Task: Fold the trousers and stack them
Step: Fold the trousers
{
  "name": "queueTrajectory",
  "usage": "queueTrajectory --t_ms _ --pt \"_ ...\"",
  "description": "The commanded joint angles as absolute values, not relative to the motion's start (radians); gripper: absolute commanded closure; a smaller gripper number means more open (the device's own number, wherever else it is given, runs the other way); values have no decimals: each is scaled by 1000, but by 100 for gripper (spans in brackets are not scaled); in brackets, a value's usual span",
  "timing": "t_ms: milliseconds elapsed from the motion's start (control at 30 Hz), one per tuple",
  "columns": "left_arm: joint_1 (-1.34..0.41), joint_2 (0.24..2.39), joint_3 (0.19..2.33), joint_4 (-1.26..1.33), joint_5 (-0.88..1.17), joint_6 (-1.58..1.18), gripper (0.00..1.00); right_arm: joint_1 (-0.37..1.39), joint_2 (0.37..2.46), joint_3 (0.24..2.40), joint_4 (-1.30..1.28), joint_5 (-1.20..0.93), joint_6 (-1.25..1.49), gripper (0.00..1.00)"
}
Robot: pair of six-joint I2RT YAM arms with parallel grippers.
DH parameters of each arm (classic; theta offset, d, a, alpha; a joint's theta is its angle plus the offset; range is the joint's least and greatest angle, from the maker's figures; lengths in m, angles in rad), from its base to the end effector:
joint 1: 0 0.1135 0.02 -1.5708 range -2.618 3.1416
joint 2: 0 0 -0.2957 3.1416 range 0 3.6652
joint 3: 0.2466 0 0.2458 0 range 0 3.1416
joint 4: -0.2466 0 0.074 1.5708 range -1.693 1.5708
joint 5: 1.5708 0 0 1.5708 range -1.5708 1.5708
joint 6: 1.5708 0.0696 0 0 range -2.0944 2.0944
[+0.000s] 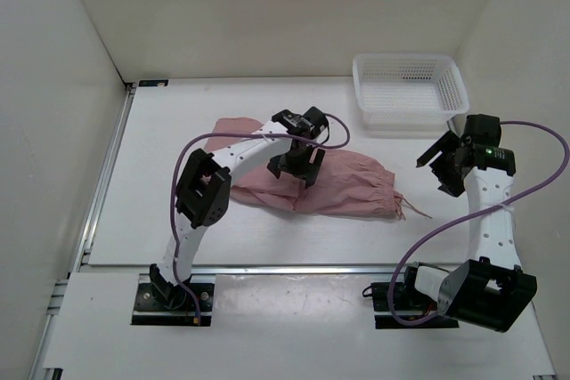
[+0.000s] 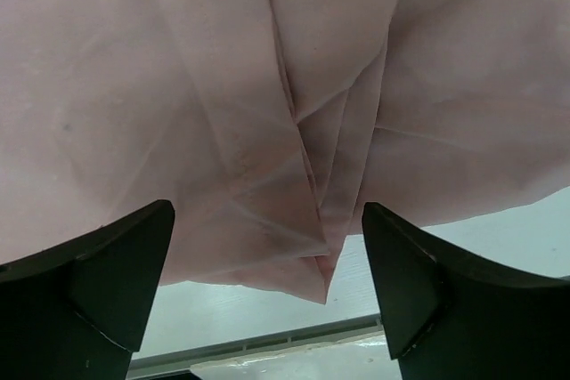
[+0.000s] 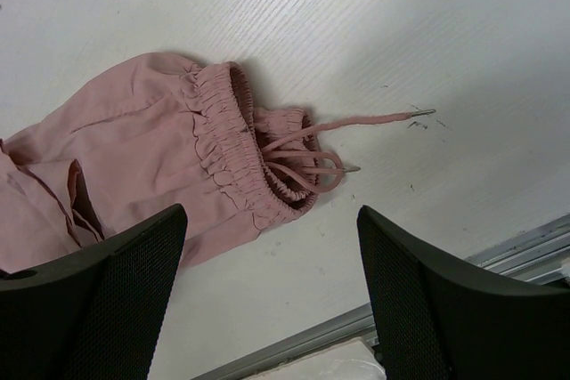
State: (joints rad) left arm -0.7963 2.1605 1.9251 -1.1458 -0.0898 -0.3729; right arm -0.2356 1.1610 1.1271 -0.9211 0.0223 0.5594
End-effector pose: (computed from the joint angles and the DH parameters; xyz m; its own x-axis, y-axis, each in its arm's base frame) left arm 0.3242 -0.3225 0.2213 -0.8947 0.3956 -0.2076 0.4018 0.9157 0.0133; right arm 0.2188 -0.0541 0.3194 -0.5423 0.6758 -0.4992 0.6297 0.7203 0.2911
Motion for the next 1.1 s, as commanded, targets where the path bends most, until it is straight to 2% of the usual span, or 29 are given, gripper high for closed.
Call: queueTrajectory --t_ms 0,200,500,600,733,1067 --pt "-831 2129 1942 -1144 -97 -370 1 -239 1137 1134 -936 11 535 18" --pt "-856 2138 1930 -1115 -161 -420 1 -239 1146 1134 -936 11 535 18" --pt "-824 2232 2056 -1083 -229 -523 9 -239 1137 1124 -936 20 535 18" --pt "-798 2232 2043 -1043 -167 -532 9 -239 1137 1124 -936 20 535 18" --pt "-798 2278 2063 -1052 -176 -541 6 -239 1137 1124 -936 20 535 18" --pt "-798 2264 2045 -1020 -178 -572 4 -239 1137 1124 -936 20 535 18"
